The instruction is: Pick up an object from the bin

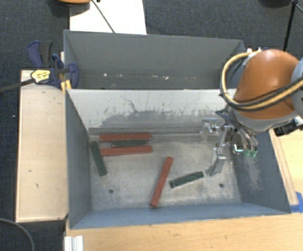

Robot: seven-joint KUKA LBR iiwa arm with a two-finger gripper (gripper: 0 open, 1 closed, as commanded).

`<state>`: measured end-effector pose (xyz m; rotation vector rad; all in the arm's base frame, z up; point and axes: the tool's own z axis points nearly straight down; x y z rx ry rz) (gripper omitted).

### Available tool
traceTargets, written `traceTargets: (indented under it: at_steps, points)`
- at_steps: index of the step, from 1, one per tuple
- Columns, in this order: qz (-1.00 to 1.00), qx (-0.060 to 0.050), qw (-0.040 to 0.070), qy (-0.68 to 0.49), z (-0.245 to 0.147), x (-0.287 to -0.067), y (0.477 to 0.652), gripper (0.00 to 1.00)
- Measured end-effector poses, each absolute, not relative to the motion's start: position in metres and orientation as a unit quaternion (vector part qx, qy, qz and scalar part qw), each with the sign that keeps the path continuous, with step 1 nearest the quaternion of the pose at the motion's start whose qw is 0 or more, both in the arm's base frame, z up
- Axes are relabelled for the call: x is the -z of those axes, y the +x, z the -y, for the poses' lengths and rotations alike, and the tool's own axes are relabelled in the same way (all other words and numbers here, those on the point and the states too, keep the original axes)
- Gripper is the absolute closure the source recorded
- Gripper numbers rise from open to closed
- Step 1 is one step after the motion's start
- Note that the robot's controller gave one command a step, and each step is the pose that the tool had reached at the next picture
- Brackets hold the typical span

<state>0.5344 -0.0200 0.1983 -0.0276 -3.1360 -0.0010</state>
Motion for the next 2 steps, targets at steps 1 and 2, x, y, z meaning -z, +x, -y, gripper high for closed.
traceTargets:
  at_steps: [1, 2]
  points:
    - [1.000, 0.000, -0.001, -0.009, 0.020, -0.202, 0.536, 0.00]
    - [1.000, 0.000, -0.004, 0.029, 0.023, -0.158, 0.514, 0.00]
